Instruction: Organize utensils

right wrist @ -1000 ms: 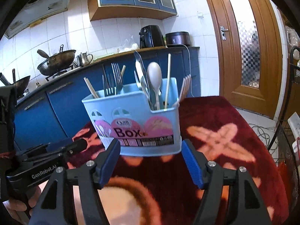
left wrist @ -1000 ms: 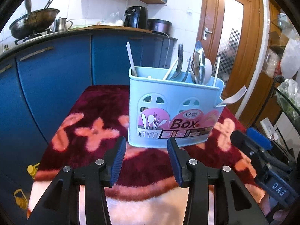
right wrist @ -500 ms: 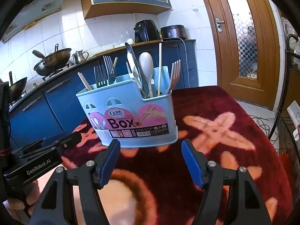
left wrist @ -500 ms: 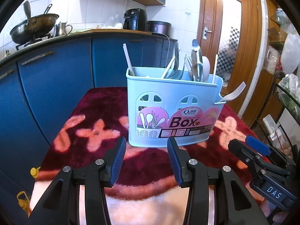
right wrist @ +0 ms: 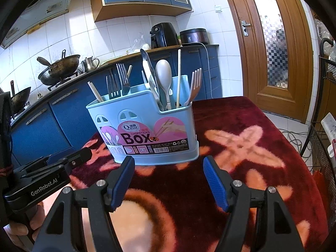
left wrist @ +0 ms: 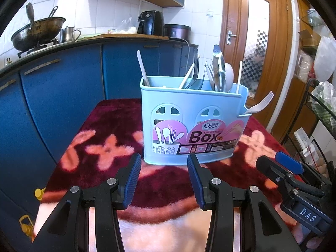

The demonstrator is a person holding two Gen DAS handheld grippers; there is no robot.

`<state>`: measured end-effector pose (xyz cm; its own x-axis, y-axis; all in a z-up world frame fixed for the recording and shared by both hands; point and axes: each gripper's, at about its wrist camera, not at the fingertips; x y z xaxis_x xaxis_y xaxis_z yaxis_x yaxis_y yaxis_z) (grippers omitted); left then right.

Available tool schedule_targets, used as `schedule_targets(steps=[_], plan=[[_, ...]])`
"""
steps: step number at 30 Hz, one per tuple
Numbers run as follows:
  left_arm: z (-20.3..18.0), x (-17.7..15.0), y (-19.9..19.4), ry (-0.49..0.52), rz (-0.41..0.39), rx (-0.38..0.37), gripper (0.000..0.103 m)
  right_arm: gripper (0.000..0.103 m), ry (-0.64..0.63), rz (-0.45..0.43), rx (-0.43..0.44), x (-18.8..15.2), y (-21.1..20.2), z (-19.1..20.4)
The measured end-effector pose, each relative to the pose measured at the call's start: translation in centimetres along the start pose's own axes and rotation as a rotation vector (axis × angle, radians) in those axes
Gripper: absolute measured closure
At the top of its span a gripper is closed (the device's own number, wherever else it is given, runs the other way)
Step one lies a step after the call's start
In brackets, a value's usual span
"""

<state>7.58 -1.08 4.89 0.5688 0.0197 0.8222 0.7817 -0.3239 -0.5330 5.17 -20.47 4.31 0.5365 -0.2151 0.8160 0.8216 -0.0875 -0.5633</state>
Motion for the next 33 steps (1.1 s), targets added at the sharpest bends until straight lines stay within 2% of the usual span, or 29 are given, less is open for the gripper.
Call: schedule_targets(steps=[33], plan=[[-0.29,-0.04,-0.77,-0.007,-0.005,-0.002,0.056,0.033,0.002,0.001,0.0,-0.02,-0.17,-0.06]])
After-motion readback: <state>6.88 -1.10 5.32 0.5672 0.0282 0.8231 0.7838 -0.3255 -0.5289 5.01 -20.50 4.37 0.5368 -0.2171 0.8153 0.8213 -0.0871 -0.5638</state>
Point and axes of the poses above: each gripper's, at about its wrist camera, not at the fingertips, and y roughly the way its jaws point, z to its left, x to its top, and after that the axes turned 12 degrees about -x, right-handed
